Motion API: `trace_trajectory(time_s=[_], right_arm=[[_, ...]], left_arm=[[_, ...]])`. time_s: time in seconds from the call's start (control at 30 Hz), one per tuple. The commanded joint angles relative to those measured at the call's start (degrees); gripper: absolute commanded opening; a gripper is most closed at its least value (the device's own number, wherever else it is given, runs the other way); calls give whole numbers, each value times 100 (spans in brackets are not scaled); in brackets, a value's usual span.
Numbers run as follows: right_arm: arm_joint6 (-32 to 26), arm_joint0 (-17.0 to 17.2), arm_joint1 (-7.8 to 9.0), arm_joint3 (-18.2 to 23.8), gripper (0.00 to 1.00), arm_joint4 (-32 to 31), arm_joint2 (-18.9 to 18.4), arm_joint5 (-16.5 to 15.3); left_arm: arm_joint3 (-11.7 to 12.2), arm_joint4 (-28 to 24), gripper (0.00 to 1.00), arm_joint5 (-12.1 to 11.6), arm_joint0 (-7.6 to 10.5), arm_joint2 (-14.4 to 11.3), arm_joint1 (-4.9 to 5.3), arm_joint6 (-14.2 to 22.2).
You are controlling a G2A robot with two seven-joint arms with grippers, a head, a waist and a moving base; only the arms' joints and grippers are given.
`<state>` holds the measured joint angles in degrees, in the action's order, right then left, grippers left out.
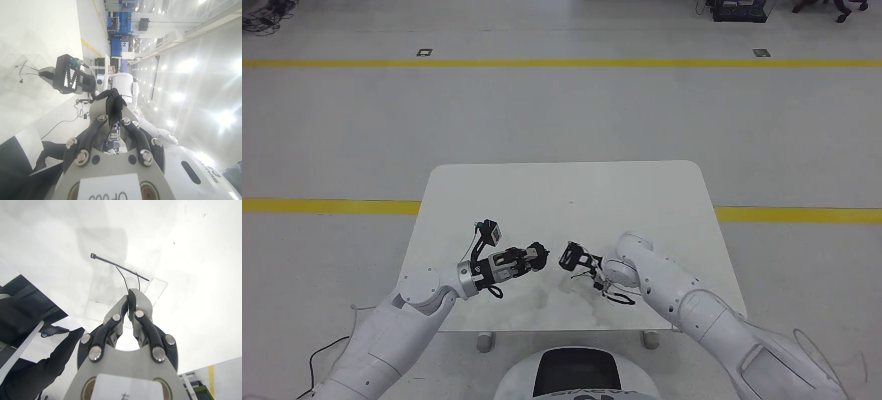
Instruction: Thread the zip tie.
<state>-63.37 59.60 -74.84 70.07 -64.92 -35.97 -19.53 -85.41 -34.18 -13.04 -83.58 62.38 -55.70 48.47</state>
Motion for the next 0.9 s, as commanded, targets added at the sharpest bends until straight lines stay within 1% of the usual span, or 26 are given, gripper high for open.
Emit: trace_trajectory(time_s=[0.0,0.1,0.27,0.33,0.5,0.87], right_arm=[[-45,12,57,119,0,41,18,5],[-62,4,173,328,0,132,108,5],[-17,-47,422,664,0,241,200,5],[-7,-43,515,801,0,220,199,5],[135,76,797,1352,0,-22,114,5],[135,76,797,1352,0,-22,114,5]], left_arm=[[0,0,0,0,0,0,0,0],[0,0,0,0,0,0,0,0],[0,0,0,0,0,0,0,0],[0,0,0,0,0,0,0,0],[0,0,0,0,0,0,0,0],[0,0,0,0,0,0,0,0]])
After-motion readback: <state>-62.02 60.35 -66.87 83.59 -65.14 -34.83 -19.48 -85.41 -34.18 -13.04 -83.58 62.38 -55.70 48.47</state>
